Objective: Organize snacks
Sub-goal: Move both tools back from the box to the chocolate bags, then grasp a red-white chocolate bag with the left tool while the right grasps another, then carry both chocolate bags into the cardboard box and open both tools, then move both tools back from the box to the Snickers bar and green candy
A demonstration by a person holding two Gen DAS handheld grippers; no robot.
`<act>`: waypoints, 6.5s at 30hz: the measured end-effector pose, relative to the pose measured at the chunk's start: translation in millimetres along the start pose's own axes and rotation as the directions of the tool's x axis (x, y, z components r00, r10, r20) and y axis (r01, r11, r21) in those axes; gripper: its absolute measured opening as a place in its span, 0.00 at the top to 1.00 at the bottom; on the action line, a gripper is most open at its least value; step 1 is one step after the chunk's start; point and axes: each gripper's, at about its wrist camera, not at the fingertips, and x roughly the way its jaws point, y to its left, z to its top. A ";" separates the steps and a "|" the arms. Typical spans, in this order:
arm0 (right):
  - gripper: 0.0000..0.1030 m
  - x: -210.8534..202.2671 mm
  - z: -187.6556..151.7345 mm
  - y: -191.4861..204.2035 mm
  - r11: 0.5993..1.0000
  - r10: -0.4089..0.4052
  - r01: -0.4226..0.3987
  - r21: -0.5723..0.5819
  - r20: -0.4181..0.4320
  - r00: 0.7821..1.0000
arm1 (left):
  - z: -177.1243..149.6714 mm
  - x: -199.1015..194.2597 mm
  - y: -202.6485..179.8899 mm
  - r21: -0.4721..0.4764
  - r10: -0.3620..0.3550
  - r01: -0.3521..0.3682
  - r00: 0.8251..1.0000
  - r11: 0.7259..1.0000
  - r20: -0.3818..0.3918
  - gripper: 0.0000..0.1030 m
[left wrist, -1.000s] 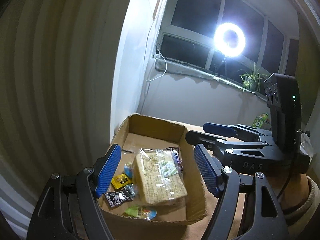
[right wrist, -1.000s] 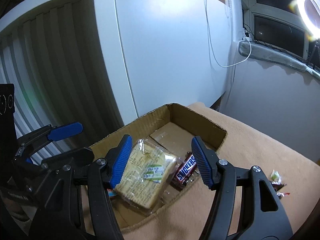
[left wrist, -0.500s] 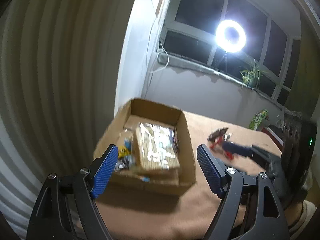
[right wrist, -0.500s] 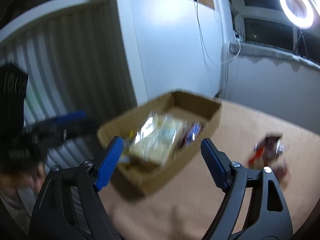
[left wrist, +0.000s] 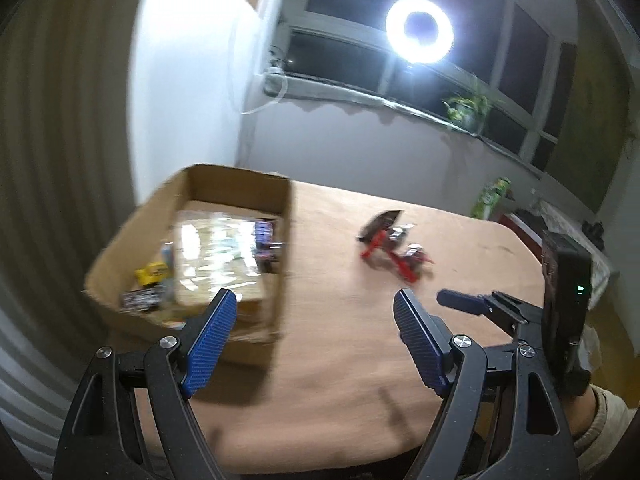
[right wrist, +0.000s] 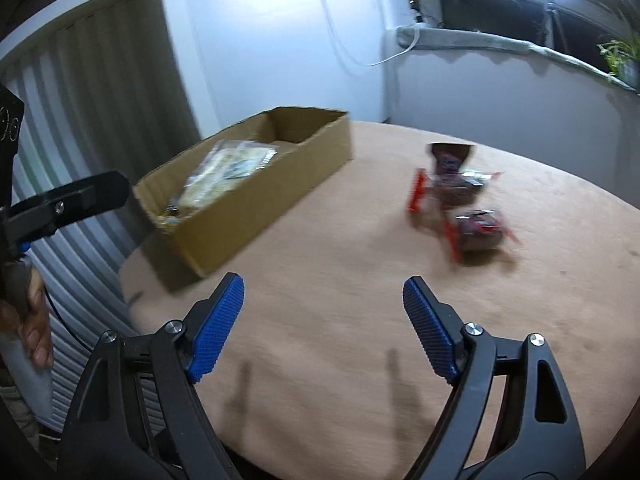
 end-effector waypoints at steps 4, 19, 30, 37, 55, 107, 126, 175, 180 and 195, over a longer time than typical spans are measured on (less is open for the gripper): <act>0.18 -4.8 -1.4 -24.6 0.999 -0.054 0.054 0.005 -0.006 0.999 | 8.5 23.5 -32.0 0.052 -0.067 0.068 0.997 0.996 -0.024 0.22; 0.17 12.5 17.3 -91.2 0.980 -0.192 0.185 -0.078 -0.091 0.977 | 41.0 184.9 -65.3 -0.021 -0.206 0.206 0.958 0.978 -0.199 0.22; 0.17 53.1 39.3 -100.0 0.981 -0.183 0.172 -0.094 -0.117 0.976 | 46.9 217.7 -58.4 -0.066 -0.260 0.251 0.926 0.966 -0.273 0.39; 0.23 64.1 40.1 -106.2 0.985 -0.162 0.153 -0.079 -0.132 0.978 | 43.5 224.9 -54.5 -0.079 -0.283 0.271 0.915 0.959 -0.289 0.59; 0.45 47.8 30.8 -92.7 0.983 -0.169 0.156 -0.097 -0.156 0.973 | 38.4 198.9 -60.1 -0.060 -0.341 0.336 0.911 0.940 -0.231 0.68; 0.45 -43.0 91.2 69.8 0.950 -0.209 0.230 -0.210 0.116 0.971 | 28.8 -27.5 42.1 -0.052 -0.236 0.245 0.962 0.968 0.136 0.68; 0.45 31.1 136.6 113.2 0.946 -0.041 0.077 -0.314 0.120 0.992 | 28.8 -23.6 112.0 -0.126 0.012 0.004 0.992 0.992 0.127 0.68; 0.18 -21.8 65.3 26.0 0.996 -0.042 0.054 -0.075 0.151 0.988 | 34.9 -25.0 -2.1 0.126 0.218 -0.234 0.967 0.964 0.128 0.22; 0.18 -40.4 39.7 7.2 0.998 -0.052 0.058 -0.037 0.144 0.988 | 30.6 -26.3 -27.0 0.160 0.203 -0.221 0.971 0.962 0.125 0.22; 0.17 -52.2 22.7 -68.1 0.990 -0.140 0.136 0.040 0.121 0.983 | 17.1 40.1 -94.1 0.231 0.078 -0.073 0.997 0.970 -0.012 0.22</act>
